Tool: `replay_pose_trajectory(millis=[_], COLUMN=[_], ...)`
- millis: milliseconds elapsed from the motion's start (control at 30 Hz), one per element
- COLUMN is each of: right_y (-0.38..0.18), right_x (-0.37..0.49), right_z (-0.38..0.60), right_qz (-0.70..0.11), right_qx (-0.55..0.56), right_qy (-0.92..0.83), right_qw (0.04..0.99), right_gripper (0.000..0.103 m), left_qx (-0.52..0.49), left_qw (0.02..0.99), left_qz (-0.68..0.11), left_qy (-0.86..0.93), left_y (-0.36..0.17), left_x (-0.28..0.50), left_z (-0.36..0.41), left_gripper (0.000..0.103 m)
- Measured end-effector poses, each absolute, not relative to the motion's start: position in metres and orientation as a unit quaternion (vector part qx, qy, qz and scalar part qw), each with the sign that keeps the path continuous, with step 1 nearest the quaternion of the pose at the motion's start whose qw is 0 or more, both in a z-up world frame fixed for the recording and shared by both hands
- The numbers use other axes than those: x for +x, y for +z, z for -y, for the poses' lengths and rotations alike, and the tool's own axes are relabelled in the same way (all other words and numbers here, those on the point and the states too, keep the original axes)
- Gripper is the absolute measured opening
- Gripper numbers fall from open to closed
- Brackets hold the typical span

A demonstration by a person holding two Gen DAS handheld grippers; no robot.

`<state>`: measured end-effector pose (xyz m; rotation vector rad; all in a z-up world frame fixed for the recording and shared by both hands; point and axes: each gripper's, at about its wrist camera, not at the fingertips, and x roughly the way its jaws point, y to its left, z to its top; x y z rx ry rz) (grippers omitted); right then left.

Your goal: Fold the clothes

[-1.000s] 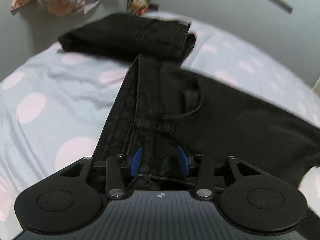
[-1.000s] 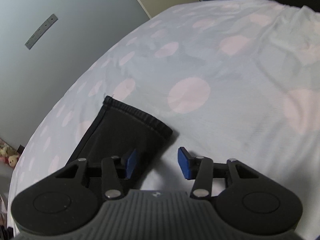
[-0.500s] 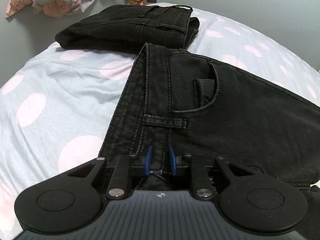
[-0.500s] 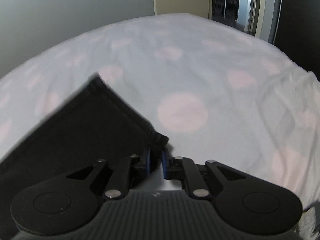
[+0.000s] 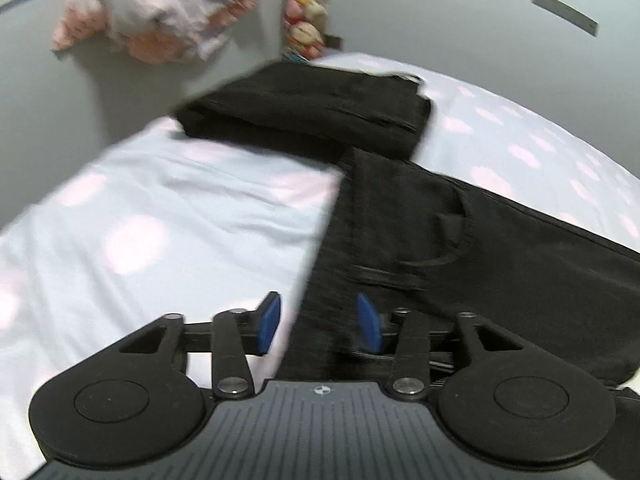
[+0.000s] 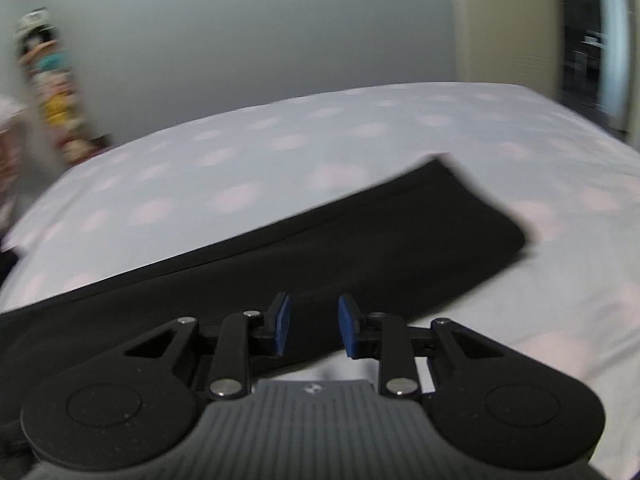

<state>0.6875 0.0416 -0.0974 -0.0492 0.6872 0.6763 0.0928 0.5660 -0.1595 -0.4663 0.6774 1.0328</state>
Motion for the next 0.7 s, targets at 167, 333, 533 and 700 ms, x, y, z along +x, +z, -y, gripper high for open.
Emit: replay_pose_trajectory(millis=[167,333,533,700], right_y=[-0.125,-0.160,-0.142,-0.124], right_x=[0.659,0.660,0.583,0.505], right_z=[-0.083,-0.097,-0.114,-0.129], right_qz=[-0.351,-0.395,-0.374,-0.353], right_qx=[-0.051,-0.088,-0.101,-0.107], right_qy=[0.342,0.312,0.382,0.456], right_qw=[0.870,0.859,0.839,0.810], right_gripper=[0.028,0.026,0.019,0.021], left_qx=[-0.178,-0.181,-0.126,-0.111], left_qw=[0.767,0.753,0.757,0.764], left_qz=[-0.339,-0.334,-0.341,-0.328], left_qy=[0.515,0.537,0.543,0.544], left_y=[-0.173,-0.195,-0.215,-0.221], left_x=[0.062,0.049,0.045,0.034], left_z=[-0.589,-0.604,-0.611,-0.616], left_gripper=[0.057,0.058,0.069,0.092])
